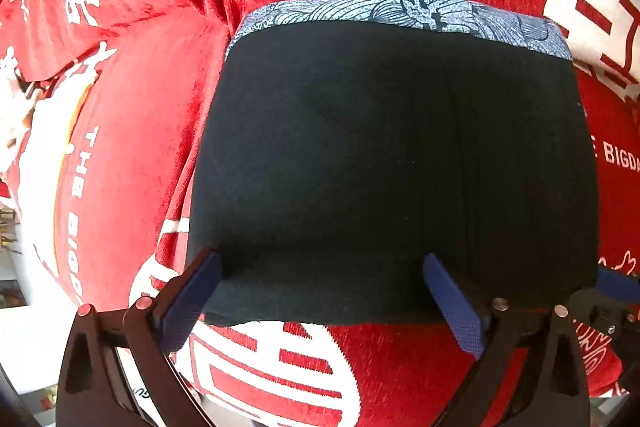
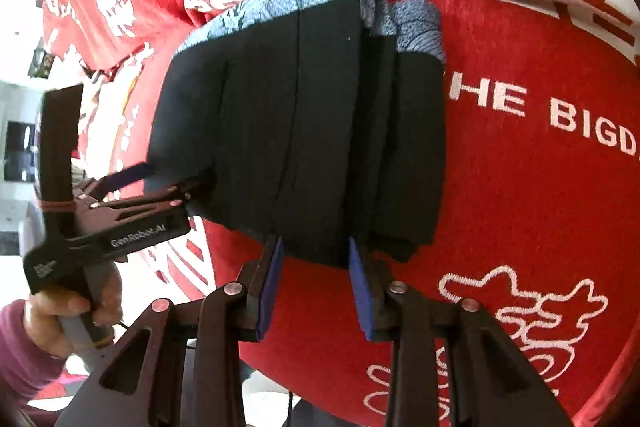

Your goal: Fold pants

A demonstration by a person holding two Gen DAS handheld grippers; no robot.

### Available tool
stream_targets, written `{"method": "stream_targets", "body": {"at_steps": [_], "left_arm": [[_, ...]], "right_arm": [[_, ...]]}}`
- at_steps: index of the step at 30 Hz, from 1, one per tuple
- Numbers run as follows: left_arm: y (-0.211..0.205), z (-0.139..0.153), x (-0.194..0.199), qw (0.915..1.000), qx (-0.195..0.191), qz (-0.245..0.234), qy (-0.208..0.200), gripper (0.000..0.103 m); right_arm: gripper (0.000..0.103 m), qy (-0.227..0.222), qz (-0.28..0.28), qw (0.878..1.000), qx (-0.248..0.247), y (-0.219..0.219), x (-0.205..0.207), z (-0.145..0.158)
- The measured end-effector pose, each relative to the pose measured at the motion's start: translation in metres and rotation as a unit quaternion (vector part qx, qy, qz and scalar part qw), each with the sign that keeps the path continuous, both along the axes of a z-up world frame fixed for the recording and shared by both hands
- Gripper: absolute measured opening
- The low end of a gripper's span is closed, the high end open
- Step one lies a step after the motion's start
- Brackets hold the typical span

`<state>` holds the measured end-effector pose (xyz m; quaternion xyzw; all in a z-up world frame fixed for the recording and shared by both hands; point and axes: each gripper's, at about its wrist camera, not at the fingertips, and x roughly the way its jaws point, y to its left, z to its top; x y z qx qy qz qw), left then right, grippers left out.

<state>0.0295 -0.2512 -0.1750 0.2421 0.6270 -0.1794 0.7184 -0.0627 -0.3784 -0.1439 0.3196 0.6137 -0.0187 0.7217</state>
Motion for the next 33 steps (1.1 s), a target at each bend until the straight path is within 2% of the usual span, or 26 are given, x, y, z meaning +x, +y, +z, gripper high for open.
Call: {"method": "stream_targets", "body": {"at_steps": [5, 11, 13, 22, 25, 28, 30, 33], "left_arm": [[0.001, -0.001, 0.002, 0.9999, 0.004, 0.012, 0.004, 0.101], [-0.003, -0.002, 0.003, 0.9999, 0.008, 0.008, 0.006, 0.101], [-0.003, -0.002, 0.002, 0.9999, 0.007, 0.006, 0.007, 0.101], [0.001, 0.0, 0.009, 0.9998, -0.003, 0.007, 0.018, 0.101], [0.007, 0.015, 0.018, 0.999, -0.038, 0.024, 0.008, 0.101], [0.013, 0.025, 0.029, 0.9973, -0.065, 0.034, 0.003, 0.101], [0.017, 0.026, 0.039, 0.9971, -0.068, 0.035, 0.001, 0.101], [0.026, 0.025, 0.055, 0.9973, -0.058, 0.042, -0.014, 0.101]], "right_arm": [[0.036, -0.002, -0.007, 1.0, 0.023, -0.007, 0.0, -0.003], [0.037, 0.006, -0.013, 1.0, 0.026, -0.013, -0.006, -0.002], [0.043, 0.009, -0.02, 0.999, 0.027, -0.018, -0.011, -0.003], [0.053, 0.012, -0.036, 0.999, 0.027, -0.033, -0.02, -0.005], [0.063, 0.007, -0.051, 0.998, 0.036, -0.042, -0.023, -0.005], [0.069, 0.0, -0.072, 0.996, 0.048, -0.053, -0.028, -0.008], [0.073, -0.011, -0.086, 0.995, 0.056, -0.061, -0.029, -0.009], [0.074, -0.023, -0.099, 0.993, 0.067, -0.073, -0.025, -0.011]]}}
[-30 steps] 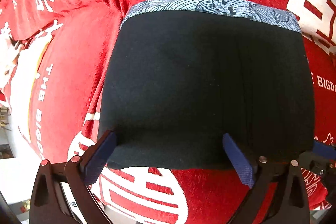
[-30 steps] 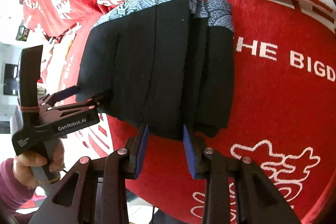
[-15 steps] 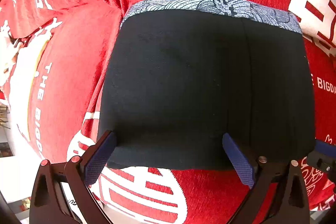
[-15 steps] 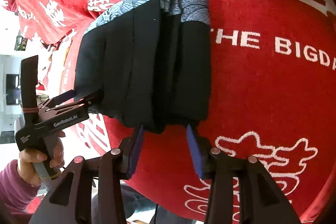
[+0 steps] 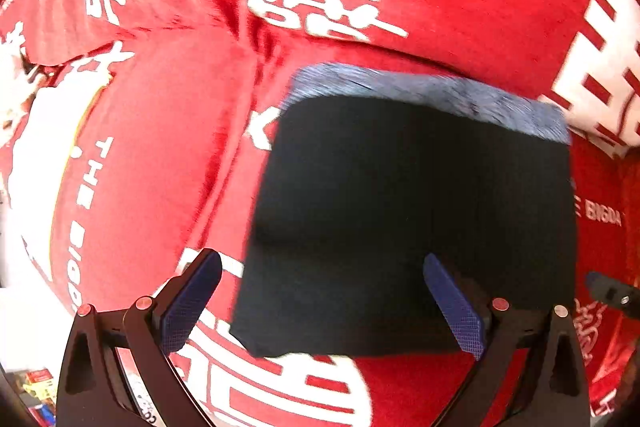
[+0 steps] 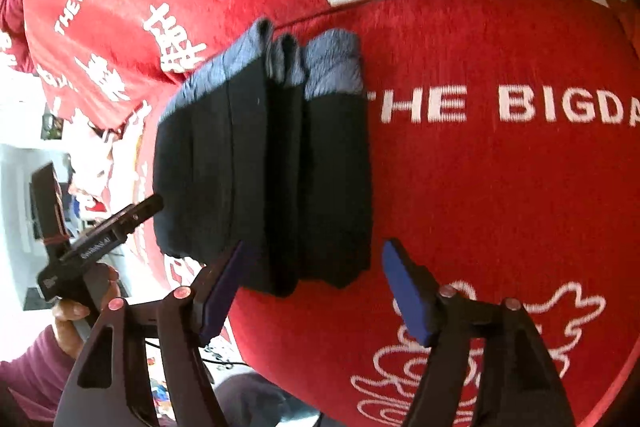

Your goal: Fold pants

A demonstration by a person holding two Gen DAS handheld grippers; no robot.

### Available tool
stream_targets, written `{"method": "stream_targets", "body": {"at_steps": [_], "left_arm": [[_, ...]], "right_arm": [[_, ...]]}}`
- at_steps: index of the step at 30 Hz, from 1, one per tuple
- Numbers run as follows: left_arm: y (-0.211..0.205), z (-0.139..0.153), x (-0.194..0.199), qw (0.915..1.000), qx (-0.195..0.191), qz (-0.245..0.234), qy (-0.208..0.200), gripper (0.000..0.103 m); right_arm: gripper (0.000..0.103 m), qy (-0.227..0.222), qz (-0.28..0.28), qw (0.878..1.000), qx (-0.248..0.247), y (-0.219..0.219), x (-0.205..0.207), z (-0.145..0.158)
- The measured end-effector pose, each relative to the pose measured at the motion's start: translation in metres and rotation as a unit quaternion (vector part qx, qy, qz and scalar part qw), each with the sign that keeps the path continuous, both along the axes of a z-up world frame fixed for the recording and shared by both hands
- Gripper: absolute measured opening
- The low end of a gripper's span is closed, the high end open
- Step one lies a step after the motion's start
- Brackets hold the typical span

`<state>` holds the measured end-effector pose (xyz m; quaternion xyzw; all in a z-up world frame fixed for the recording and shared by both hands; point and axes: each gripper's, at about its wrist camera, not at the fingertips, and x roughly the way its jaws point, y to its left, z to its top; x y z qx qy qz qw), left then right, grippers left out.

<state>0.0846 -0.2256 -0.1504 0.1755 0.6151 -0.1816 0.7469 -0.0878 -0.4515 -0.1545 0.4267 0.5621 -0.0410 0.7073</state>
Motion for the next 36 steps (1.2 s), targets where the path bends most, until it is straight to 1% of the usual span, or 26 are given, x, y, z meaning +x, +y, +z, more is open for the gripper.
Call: {"method": "stream_targets", "body": {"at_steps": [2, 4, 6, 7, 8, 10, 14, 18, 22, 23, 25, 26, 28, 31, 35, 36], "left_arm": [[0.01, -0.001, 0.014, 0.9998, -0.007, 0.015, -0.007, 0.101], [0.019, -0.003, 0.027, 0.9993, -0.017, 0.033, -0.005, 0.101], [0.031, -0.01, 0.044, 0.9976, -0.035, 0.055, 0.023, 0.101], [0.035, -0.015, 0.048, 0.9962, -0.044, 0.063, 0.041, 0.101], [0.041, -0.023, 0.056, 0.993, -0.056, 0.073, 0.074, 0.101], [0.046, -0.032, 0.062, 0.9887, -0.071, 0.082, 0.103, 0.101], [0.045, -0.042, 0.067, 0.9845, -0.099, 0.062, 0.131, 0.101], [0.04, -0.059, 0.073, 0.9744, -0.135, 0.043, 0.174, 0.101], [0.033, -0.075, 0.081, 0.9636, -0.166, 0.025, 0.208, 0.101], [0.03, -0.078, 0.082, 0.9617, -0.17, 0.017, 0.214, 0.101], [0.024, -0.08, 0.082, 0.9623, -0.172, 0.001, 0.211, 0.101], [0.018, -0.08, 0.082, 0.9631, -0.173, -0.012, 0.206, 0.101], [0.011, -0.083, 0.08, 0.9628, -0.175, -0.024, 0.204, 0.102], [-0.002, -0.088, 0.076, 0.9623, -0.175, -0.03, 0.206, 0.103], [-0.005, -0.092, 0.074, 0.9605, -0.186, -0.024, 0.206, 0.103], [-0.005, -0.091, 0.074, 0.9608, -0.186, -0.024, 0.204, 0.103]], "right_arm": [[0.074, -0.005, -0.002, 1.0, 0.007, -0.005, 0.006, -0.004], [0.074, -0.009, -0.009, 1.0, 0.026, -0.014, 0.011, -0.014], [0.074, -0.011, -0.024, 0.998, 0.054, -0.022, 0.014, -0.024], [0.077, -0.015, -0.031, 0.997, 0.066, -0.025, 0.014, -0.027], [0.08, -0.028, -0.037, 0.995, 0.083, -0.029, 0.014, -0.031], [0.081, -0.044, -0.036, 0.994, 0.097, -0.031, 0.015, -0.034], [0.081, -0.046, -0.012, 0.993, 0.111, -0.032, 0.016, -0.043], [0.081, -0.052, 0.002, 0.989, 0.135, -0.03, 0.024, -0.056], [0.082, -0.088, -0.002, 0.98, 0.177, -0.035, 0.026, -0.068], [0.082, -0.091, -0.002, 0.979, 0.183, -0.037, 0.028, -0.072], [0.082, -0.103, 0.004, 0.976, 0.193, -0.041, 0.028, -0.074], [0.082, -0.107, 0.01, 0.975, 0.194, -0.042, 0.031, -0.074], [0.083, -0.11, 0.028, 0.975, 0.191, -0.04, 0.039, -0.074], [0.083, -0.099, 0.034, 0.976, 0.19, -0.038, 0.049, -0.075], [0.083, -0.08, 0.017, 0.978, 0.191, -0.039, 0.052, -0.076], [0.081, -0.077, 0.016, 0.979, 0.188, -0.035, 0.057, -0.075]]}}
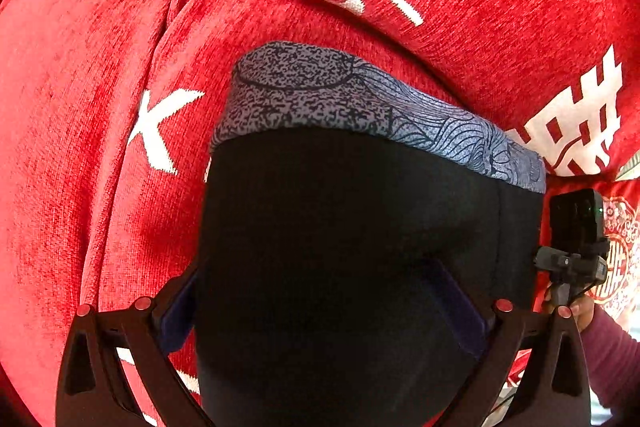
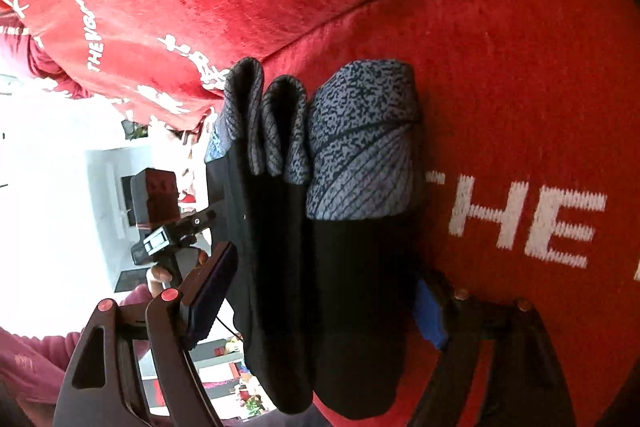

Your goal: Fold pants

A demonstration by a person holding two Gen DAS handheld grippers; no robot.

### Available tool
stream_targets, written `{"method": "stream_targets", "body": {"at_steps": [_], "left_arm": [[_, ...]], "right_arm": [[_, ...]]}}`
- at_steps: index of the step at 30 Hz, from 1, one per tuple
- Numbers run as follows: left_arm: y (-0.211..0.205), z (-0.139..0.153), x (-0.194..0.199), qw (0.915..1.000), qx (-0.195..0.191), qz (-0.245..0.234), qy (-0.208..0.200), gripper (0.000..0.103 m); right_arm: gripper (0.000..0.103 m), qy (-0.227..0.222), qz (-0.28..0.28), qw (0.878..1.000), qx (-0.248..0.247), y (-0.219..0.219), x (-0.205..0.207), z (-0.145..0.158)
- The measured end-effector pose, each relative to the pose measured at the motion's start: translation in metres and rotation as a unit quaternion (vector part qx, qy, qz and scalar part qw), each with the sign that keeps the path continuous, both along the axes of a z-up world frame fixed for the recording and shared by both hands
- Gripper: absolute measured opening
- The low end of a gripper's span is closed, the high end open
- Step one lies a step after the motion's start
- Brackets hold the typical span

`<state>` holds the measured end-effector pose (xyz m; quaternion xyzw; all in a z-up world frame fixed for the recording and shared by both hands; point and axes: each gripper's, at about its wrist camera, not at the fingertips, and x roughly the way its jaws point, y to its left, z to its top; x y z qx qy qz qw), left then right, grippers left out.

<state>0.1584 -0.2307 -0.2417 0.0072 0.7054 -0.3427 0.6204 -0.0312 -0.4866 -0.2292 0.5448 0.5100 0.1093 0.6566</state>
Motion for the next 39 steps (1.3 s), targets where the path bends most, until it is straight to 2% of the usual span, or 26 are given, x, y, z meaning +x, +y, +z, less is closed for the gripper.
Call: {"method": "stream_targets", "body": {"at_steps": [4, 7, 13, 18, 22, 29, 35, 39], "left_arm": [[-0.002, 0.005, -0.005, 0.9997, 0.003, 0.001, -0.022, 0.102], [-0.009, 0.017, -0.016, 0.9985, -0.001, -0.004, -0.054, 0.088], [-0.006, 0.037, -0.021, 0.9974, -0.013, -0.006, -0.071, 0.065], [0.001, 0.057, -0.023, 0.9973, -0.027, -0.022, -0.066, 0.055], [0.007, 0.08, -0.032, 0.9954, -0.038, -0.04, -0.078, 0.054], [0.045, 0.122, -0.048, 0.9937, -0.057, -0.054, -0.08, 0.054], [0.082, 0.132, -0.067, 0.9941, -0.042, -0.067, -0.074, 0.054], [0.106, 0.123, -0.076, 0.9951, -0.029, -0.065, -0.069, 0.054]], "right_arm": [[0.067, 0.013, -0.004, 1.0, -0.018, 0.001, -0.001, 0.001], [0.06, 0.018, -0.016, 0.999, -0.026, 0.0, -0.004, 0.003], [0.048, 0.014, -0.051, 0.999, -0.01, 0.006, -0.009, 0.015], [0.046, -0.004, -0.068, 0.998, -0.012, 0.014, -0.017, 0.039], [0.046, -0.015, -0.088, 0.996, -0.006, 0.032, -0.027, 0.059], [0.046, -0.032, -0.118, 0.993, 0.006, 0.064, -0.06, 0.091], [0.046, -0.025, -0.137, 0.99, 0.021, 0.104, -0.088, 0.094], [0.046, -0.018, -0.141, 0.989, 0.027, 0.126, -0.098, 0.085]]}}
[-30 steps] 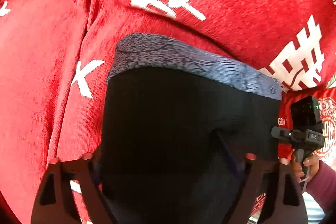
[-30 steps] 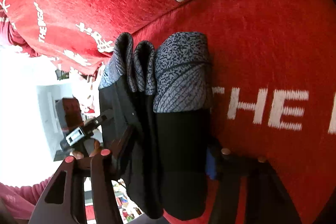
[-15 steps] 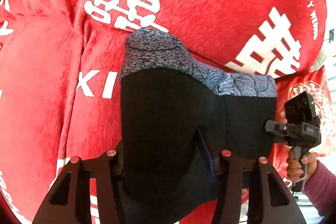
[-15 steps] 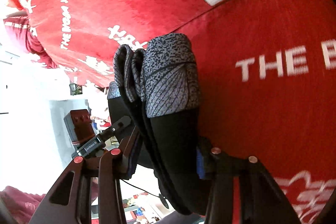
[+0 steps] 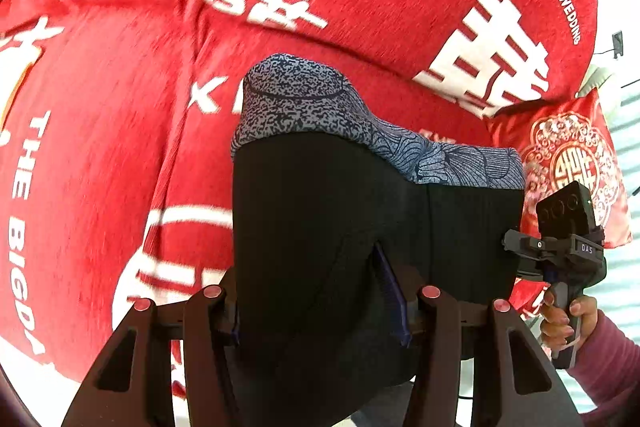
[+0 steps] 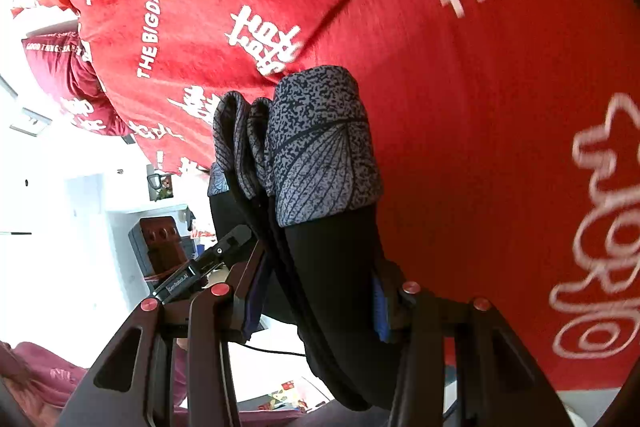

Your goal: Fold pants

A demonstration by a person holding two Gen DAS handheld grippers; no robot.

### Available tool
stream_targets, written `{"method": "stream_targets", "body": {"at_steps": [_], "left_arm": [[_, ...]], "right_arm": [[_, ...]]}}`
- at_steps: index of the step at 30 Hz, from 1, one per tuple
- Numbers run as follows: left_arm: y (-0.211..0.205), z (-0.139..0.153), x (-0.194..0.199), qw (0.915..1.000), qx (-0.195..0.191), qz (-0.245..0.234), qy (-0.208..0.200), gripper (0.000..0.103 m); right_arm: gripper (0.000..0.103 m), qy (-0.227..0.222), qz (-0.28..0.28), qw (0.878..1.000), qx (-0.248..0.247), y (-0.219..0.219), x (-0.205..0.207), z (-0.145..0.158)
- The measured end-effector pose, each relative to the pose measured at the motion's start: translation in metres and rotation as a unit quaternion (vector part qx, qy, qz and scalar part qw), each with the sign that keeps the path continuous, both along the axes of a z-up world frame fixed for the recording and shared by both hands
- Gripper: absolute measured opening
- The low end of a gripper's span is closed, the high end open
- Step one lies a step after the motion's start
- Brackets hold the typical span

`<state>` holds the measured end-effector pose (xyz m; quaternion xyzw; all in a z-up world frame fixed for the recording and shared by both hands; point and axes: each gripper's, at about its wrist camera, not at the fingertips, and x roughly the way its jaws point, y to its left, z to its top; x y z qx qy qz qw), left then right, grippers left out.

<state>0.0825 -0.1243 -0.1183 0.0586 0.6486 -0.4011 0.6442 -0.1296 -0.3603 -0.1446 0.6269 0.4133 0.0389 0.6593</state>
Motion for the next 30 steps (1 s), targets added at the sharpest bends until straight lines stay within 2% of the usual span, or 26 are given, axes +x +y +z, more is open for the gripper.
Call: {"method": "stream_targets", "body": {"at_steps": [2, 6, 8, 9, 10, 12, 13, 16, 20, 22, 25, 27, 30], "left_arm": [[0.008, -0.01, -0.003, 1.0, 0.008, 0.002, -0.002, 0.054], [0.028, -0.05, -0.008, 0.9994, 0.03, 0.017, 0.01, 0.054], [0.037, -0.065, -0.008, 0.9987, 0.039, 0.032, 0.007, 0.064], [0.04, -0.067, -0.008, 0.9986, 0.036, 0.039, 0.0, 0.072], [0.042, -0.068, -0.007, 0.9983, 0.039, 0.042, -0.006, 0.08], [0.043, -0.07, -0.006, 0.9971, 0.06, 0.043, -0.018, 0.089], [0.042, -0.069, -0.006, 0.9969, 0.064, 0.041, -0.021, 0.089], [0.041, -0.061, -0.009, 0.9943, 0.091, 0.029, -0.048, 0.089], [0.041, -0.043, -0.019, 0.9854, 0.137, 0.016, -0.1, 0.089], [0.045, -0.031, -0.026, 0.9828, 0.145, 0.012, -0.114, 0.089], [0.047, -0.013, -0.038, 0.9805, 0.151, 0.004, -0.126, 0.089], [0.047, 0.002, -0.05, 0.9766, 0.16, -0.009, -0.143, 0.089], [0.045, 0.018, -0.063, 0.9707, 0.175, -0.02, -0.163, 0.103]], "right_arm": [[0.046, 0.009, 0.004, 1.0, -0.002, 0.011, -0.002, -0.009], [0.046, 0.034, 0.023, 0.999, -0.024, 0.025, 0.0, -0.028], [0.048, 0.06, 0.037, 0.996, -0.059, 0.03, 0.005, -0.037], [0.049, 0.067, 0.039, 0.994, -0.072, 0.03, 0.004, -0.04], [0.053, 0.071, 0.036, 0.994, -0.077, 0.029, 0.004, -0.042], [0.061, 0.092, 0.028, 0.991, -0.089, 0.028, 0.002, -0.047], [0.066, 0.103, 0.028, 0.989, -0.101, 0.029, 0.001, -0.046], [0.069, 0.137, 0.024, 0.981, -0.139, 0.034, 0.0, -0.035], [0.077, 0.205, 0.018, 0.96, -0.19, 0.043, -0.008, -0.018], [0.079, 0.231, 0.017, 0.95, -0.211, 0.048, -0.014, -0.008], [0.081, 0.253, 0.021, 0.934, -0.25, 0.061, -0.022, 0.013], [0.083, 0.252, 0.022, 0.929, -0.27, 0.072, -0.031, 0.032], [0.093, 0.259, 0.021, 0.92, -0.294, 0.089, -0.031, 0.056]]}}
